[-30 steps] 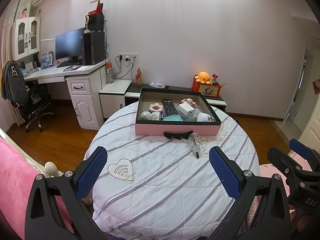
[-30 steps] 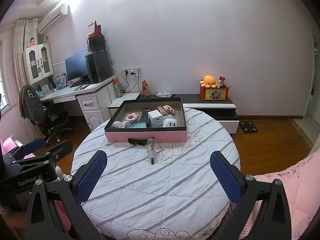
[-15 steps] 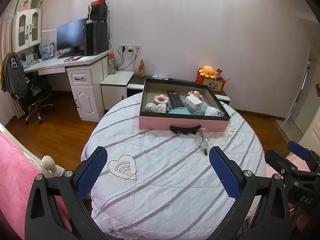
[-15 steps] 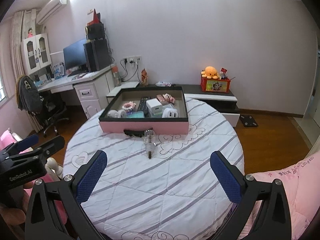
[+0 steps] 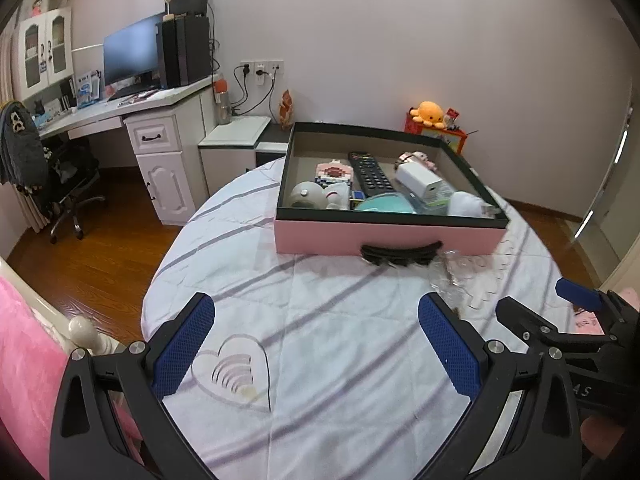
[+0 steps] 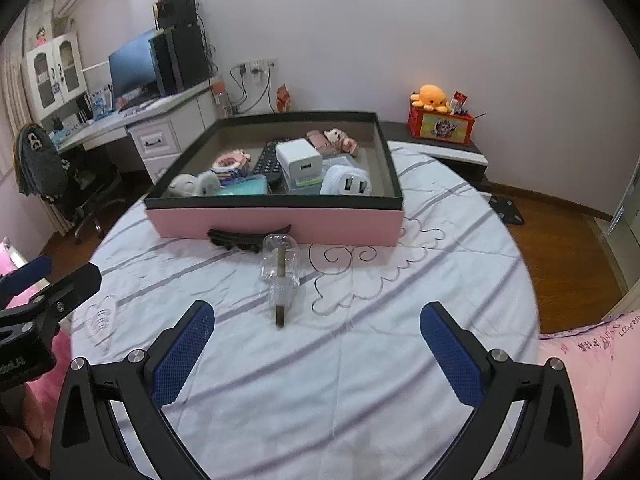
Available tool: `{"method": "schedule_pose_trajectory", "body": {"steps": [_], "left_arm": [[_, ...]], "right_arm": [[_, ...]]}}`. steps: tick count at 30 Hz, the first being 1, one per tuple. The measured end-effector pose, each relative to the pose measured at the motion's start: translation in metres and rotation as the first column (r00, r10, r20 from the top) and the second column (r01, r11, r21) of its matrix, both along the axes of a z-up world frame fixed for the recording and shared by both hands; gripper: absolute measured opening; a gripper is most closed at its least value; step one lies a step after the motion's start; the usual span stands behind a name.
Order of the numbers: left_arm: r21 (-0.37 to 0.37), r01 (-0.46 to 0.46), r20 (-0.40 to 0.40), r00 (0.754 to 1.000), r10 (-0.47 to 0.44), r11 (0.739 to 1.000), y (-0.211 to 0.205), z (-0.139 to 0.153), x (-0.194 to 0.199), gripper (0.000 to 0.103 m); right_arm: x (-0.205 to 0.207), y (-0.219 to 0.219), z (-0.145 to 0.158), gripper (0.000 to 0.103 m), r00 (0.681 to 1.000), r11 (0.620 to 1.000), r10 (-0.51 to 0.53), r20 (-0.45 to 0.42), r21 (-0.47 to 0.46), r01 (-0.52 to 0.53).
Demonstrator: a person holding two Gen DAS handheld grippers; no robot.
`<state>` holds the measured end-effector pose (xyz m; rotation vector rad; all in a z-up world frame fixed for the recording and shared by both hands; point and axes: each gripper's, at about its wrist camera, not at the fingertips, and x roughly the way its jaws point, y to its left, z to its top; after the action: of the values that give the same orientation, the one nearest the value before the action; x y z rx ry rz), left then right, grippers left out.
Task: Organize rigid objects
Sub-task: 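Move the right tool to the clear glass bottle and close on it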
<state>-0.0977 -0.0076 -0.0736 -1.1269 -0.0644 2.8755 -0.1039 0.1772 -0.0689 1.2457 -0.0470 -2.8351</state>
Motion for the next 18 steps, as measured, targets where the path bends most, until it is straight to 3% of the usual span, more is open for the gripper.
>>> {"method": "schedule_pose_trajectory", "body": {"steps": [7,9,18], "left_arm": [[-0.014,-0.009,0.037,0.999,0.01,1.0,-0.005,-0.024,-0.036,0.103],[-0.013,-0.006,0.042,0.999,0.006,1.0,-0.007,-0.028,-0.043,0.103],[0.012,0.035,0.074,0.997,-0.036,0.999,0.004,-0.043,-0.068,0.103]], "right_arm": [[-0.046,-0.006,-0.035,0.103,0.998,1.0,0.009,0.068,0.009,-0.01],[-0.057,-0.008,-0.043,0.097,0.996,1.0,0.012,0.084,0.005,-0.012],[-0.075,-0.015,-0.06,0.045,0.992,0.998,0.059,0.112,0.022,-0.062]]}}
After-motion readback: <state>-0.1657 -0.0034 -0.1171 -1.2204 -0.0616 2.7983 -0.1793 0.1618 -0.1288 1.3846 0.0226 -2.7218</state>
